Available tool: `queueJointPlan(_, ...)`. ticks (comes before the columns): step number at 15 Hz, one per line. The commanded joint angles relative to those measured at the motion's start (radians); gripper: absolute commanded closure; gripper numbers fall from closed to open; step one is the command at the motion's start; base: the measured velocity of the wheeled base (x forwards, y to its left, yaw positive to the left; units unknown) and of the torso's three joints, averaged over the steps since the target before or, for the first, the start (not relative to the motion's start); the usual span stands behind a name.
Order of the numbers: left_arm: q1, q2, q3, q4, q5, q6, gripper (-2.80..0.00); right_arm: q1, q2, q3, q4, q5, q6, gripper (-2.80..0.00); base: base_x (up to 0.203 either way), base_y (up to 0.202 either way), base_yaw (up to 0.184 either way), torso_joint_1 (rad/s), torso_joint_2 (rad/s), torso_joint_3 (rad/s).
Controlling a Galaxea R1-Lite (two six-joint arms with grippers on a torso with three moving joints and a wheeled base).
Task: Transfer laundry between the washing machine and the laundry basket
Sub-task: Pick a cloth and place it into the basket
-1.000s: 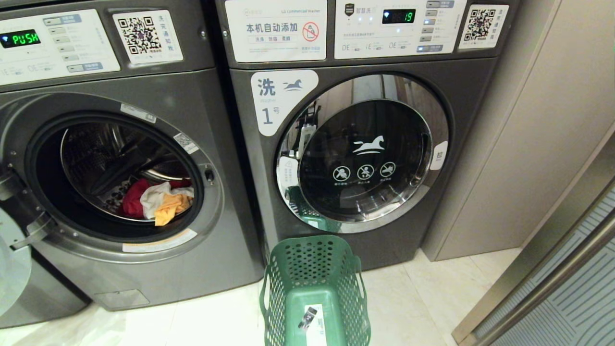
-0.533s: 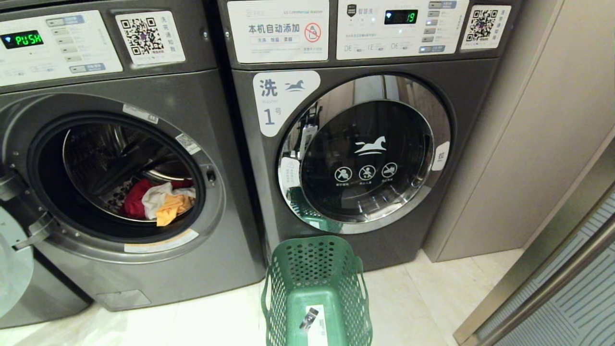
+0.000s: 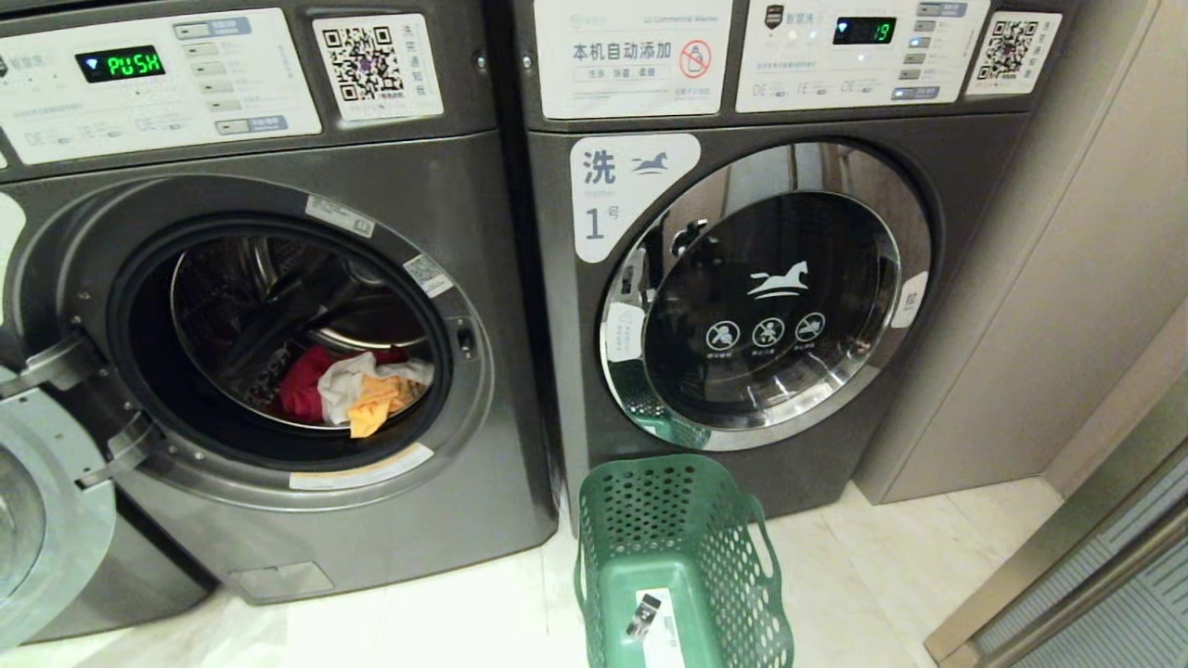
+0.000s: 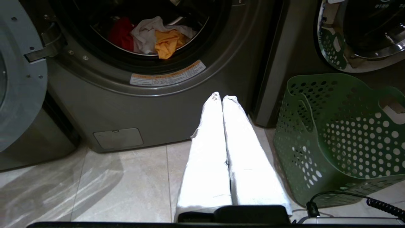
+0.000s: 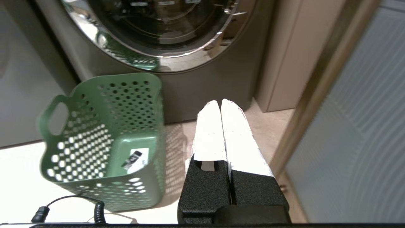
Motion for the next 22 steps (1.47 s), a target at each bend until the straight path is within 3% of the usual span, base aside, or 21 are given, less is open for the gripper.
queueJointPlan(1,0.0,-0.001,0.0,0.0,0.0,0.0,0.0,0.001,0.001,0.0,0.0,0.0,0.0,0.0,0.0,0.194,-0.001,0.004,0.0,-0.003)
queueJointPlan(22,0.0,-0.001,0.0,-0.001,0.0,-0.007,0.0,0.001,0.0,0.0,0.0,0.0,0.0,0.0,0.0,0.186,-0.001,0.003,0.0,0.0)
